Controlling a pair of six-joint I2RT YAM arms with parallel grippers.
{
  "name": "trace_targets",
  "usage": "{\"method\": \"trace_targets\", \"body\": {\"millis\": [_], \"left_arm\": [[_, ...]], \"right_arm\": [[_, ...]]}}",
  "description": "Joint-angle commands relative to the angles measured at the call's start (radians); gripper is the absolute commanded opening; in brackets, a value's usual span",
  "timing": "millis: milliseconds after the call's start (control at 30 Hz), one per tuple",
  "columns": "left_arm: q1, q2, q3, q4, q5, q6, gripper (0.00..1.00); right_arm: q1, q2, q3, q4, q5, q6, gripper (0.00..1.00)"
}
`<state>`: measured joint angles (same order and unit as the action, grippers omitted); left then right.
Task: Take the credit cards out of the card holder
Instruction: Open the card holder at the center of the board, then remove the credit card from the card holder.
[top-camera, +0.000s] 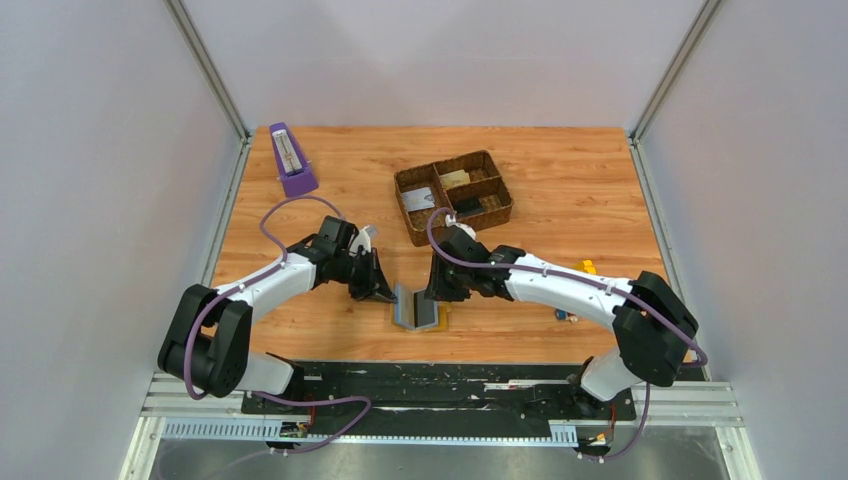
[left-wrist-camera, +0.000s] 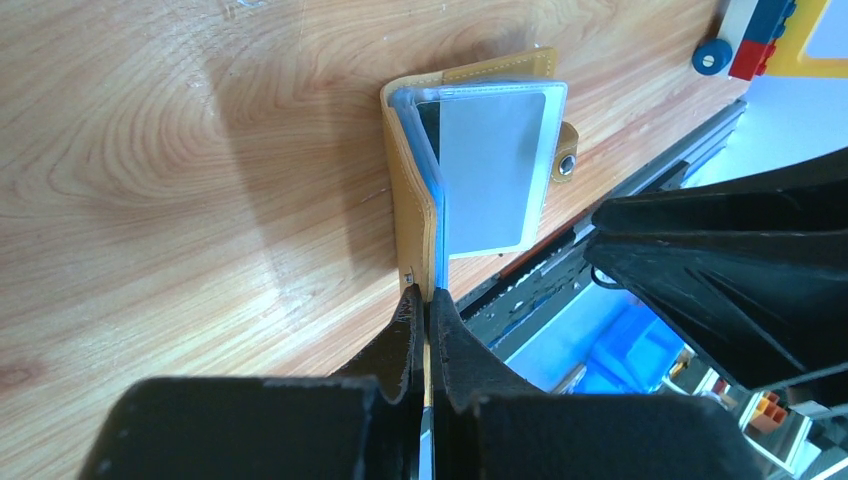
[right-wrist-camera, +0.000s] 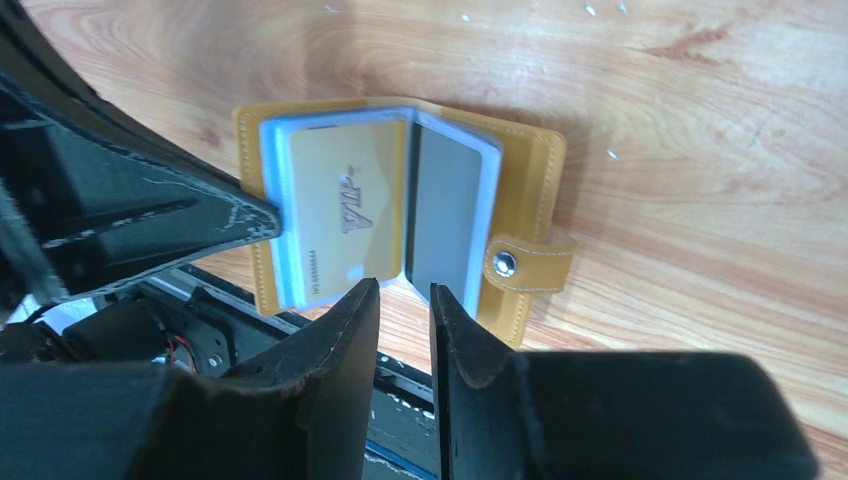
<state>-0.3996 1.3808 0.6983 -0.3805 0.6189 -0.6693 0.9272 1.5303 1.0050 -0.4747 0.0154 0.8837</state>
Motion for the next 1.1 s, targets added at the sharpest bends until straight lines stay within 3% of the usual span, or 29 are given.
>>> {"method": "trace_targets", "body": {"millis": [0, 300, 633, 900, 1067], "left_arm": [[-0.005, -0.029, 0.004, -0.005, -0.001, 0.023, 0.0], [-0.005, -0.029, 0.049, -0.08, -0.058, 0.048, 0.2], [-0.032, -0.085, 0.174, -0.246, -0.283, 0.119, 0.41], [-0.06, -0.043, 0.113, -0.044, -0.063, 0.012, 0.4], [-0.071, -0.001, 0.083, 0.035, -0.01, -0.019, 0.37]], "right_arm": [[0.001, -0.027, 0.048, 0.045, 0.001, -0.03, 0.26], [0.001, 0.094, 0.023, 0.142, -0.09, -0.018, 0.22], [0.001, 0.109, -0.086, 0.155, -0.043, 0.045, 0.19], [0.002, 0.103, -0.128, 0.189, -0.04, 0.057, 0.18], [0.001, 0.088, -0.142, 0.203, -0.046, 0.055, 0.18]]}}
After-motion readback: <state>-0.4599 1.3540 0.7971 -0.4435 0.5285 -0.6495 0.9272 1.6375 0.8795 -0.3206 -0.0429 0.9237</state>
